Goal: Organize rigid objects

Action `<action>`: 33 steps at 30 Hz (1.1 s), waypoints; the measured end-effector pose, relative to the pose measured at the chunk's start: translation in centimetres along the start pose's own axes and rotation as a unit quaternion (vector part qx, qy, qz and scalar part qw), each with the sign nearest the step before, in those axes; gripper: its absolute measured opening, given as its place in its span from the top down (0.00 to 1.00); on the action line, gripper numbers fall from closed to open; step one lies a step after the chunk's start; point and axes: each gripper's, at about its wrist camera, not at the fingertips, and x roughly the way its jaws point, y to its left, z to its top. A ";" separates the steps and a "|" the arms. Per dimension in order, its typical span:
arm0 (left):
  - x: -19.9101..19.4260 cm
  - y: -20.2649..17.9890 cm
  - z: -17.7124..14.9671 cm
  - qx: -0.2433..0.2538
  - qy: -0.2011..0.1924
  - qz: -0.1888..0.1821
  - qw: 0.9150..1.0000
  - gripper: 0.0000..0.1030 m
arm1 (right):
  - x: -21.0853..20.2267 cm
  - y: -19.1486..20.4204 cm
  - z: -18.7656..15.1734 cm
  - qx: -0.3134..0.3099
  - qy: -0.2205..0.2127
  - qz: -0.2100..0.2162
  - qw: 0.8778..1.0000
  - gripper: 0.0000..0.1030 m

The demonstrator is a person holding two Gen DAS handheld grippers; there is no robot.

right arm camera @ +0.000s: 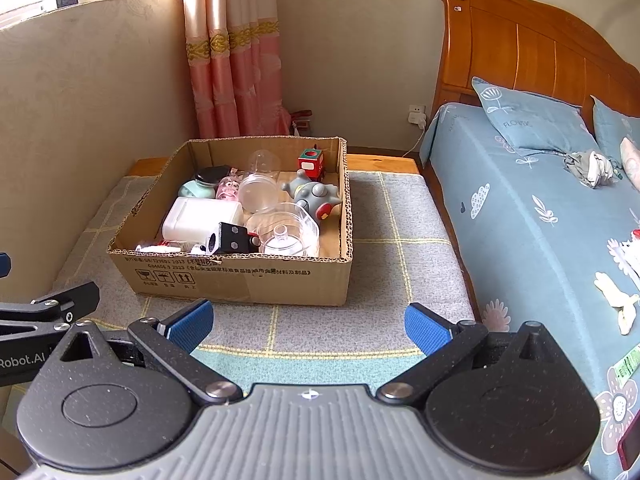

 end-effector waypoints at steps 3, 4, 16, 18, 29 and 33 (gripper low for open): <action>0.0 -0.1 0.0 -0.001 0.001 0.003 1.000 0.01 | 0.0 0.0 0.0 -0.001 0.000 0.001 1.000 0.00; 0.0 -0.1 0.0 -0.001 0.001 0.004 1.000 0.01 | 0.0 -0.1 0.0 0.000 0.000 0.001 1.000 0.00; 0.1 -0.3 0.0 0.004 0.002 0.016 1.000 0.01 | 0.1 -0.2 -0.1 -0.006 0.000 -0.004 1.000 0.00; 0.1 -0.3 0.0 0.004 0.003 0.016 1.000 0.01 | 0.1 -0.2 -0.1 -0.007 0.000 -0.004 1.000 0.00; 0.2 -0.2 -0.1 0.004 0.006 0.015 1.000 0.01 | 0.2 0.0 -0.2 -0.010 0.001 -0.004 1.000 0.00; 0.2 -0.2 -0.1 0.004 0.006 0.015 1.000 0.01 | 0.2 0.0 -0.2 -0.010 0.000 -0.005 1.000 0.00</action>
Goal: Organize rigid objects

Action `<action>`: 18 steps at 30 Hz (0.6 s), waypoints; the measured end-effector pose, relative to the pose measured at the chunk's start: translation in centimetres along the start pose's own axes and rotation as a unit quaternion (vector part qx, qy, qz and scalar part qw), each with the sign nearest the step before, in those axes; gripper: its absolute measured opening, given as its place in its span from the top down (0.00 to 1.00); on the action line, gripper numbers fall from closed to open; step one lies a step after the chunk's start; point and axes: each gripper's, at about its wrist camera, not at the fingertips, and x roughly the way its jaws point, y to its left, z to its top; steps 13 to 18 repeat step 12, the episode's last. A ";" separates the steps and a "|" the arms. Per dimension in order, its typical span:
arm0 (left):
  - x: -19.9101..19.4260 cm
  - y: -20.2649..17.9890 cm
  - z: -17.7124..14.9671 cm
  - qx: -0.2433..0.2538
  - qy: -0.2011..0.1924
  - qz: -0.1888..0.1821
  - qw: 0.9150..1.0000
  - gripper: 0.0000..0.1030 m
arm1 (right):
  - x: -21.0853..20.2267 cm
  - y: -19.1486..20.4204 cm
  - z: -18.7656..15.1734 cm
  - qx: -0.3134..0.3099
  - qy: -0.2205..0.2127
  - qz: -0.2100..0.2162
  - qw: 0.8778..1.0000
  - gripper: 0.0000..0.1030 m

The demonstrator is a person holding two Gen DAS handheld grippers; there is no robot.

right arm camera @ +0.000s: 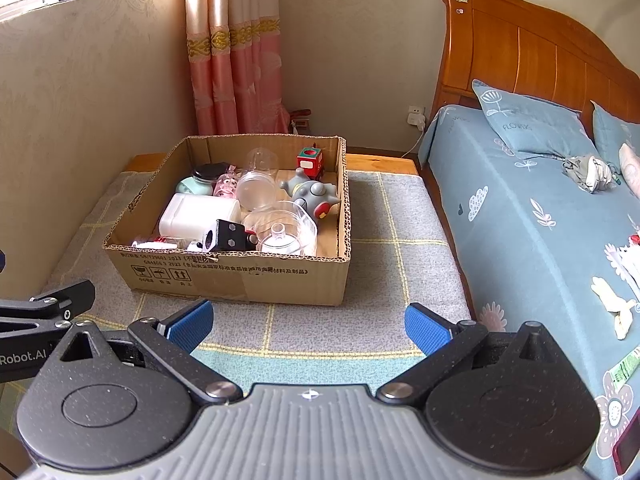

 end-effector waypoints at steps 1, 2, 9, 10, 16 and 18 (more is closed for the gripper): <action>0.0 0.0 0.0 0.000 0.000 0.000 1.000 0.01 | 0.0 0.0 0.0 0.000 0.000 0.000 1.000 0.00; 0.0 0.0 -0.1 -0.001 0.000 -0.001 1.000 0.01 | 0.0 0.0 0.0 0.000 0.000 0.000 1.000 0.00; 0.0 0.0 -0.1 -0.001 0.000 -0.001 1.000 0.01 | 0.0 0.1 -0.1 -0.001 0.000 0.001 1.000 0.00; 0.0 0.0 -0.2 -0.001 0.000 -0.001 1.000 0.01 | 0.0 0.1 -0.1 -0.001 0.000 0.001 1.000 0.00; 0.0 0.0 -0.1 -0.002 0.000 -0.001 1.000 0.01 | 0.0 0.1 -0.1 -0.001 0.000 0.001 1.000 0.00; 0.0 0.0 -0.1 -0.002 0.000 -0.001 1.000 0.01 | 0.0 0.1 -0.1 -0.001 0.000 0.001 1.000 0.00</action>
